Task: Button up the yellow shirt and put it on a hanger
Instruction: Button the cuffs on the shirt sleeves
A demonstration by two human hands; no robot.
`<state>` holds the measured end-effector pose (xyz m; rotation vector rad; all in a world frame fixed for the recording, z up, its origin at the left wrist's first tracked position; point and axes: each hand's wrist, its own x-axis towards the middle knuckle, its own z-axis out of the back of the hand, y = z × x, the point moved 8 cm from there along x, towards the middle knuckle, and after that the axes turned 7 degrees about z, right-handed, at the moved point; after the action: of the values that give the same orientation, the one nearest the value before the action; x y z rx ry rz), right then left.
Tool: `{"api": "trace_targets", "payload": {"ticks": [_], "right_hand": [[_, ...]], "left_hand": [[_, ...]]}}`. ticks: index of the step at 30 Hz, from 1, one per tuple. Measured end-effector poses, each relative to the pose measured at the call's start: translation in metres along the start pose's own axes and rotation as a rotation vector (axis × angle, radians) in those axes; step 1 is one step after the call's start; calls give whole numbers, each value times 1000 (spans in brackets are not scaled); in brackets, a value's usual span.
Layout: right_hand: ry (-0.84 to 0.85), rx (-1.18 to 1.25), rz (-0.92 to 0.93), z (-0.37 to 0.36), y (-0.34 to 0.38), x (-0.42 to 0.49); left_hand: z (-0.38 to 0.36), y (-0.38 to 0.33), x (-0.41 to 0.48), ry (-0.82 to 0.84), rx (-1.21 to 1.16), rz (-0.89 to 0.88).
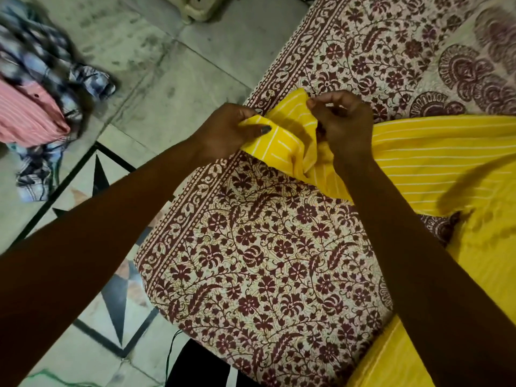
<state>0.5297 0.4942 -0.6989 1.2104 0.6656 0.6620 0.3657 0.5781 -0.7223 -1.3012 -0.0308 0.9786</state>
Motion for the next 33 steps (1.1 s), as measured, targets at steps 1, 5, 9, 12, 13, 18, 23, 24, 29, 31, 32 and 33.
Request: {"api": "trace_targets", "payload": {"ticks": [1,5,9,12,13,18,23,24,29,31,32,33], "right_hand": [[38,55,-35,-4,2,0],[324,59,-112,-26,9,-7],[491,-18,-151,-35,11,-9],[540,46,-243,-34,11,-7],[558,72,-257,-34,12,-7],[456,-139,66,-22,24,8],[284,-522,464,-13,44,10],[280,-541,520,-15,49,8],[322,-568,596,-24,60,-4],[289,-542,582,-22,60,-3],[276,-519,567,-20,59,-2],[272,-479,537,-19,58,-1]], "left_hand": [[0,-5,2,25,19,-4],[1,-31,8,83,202,-109],[9,-51,2,-36,550,-305],[18,-62,-6,-294,652,-382],[19,-61,-7,-333,583,-357],[14,-42,-17,-411,216,-193],[9,-26,-24,-517,-147,-4],[12,-27,-25,-559,-169,-13],[12,-24,-21,-523,-485,-34],[9,-20,-19,-521,-585,10],[7,-19,-17,-518,-626,34],[5,-19,-16,-505,-671,47]]}}
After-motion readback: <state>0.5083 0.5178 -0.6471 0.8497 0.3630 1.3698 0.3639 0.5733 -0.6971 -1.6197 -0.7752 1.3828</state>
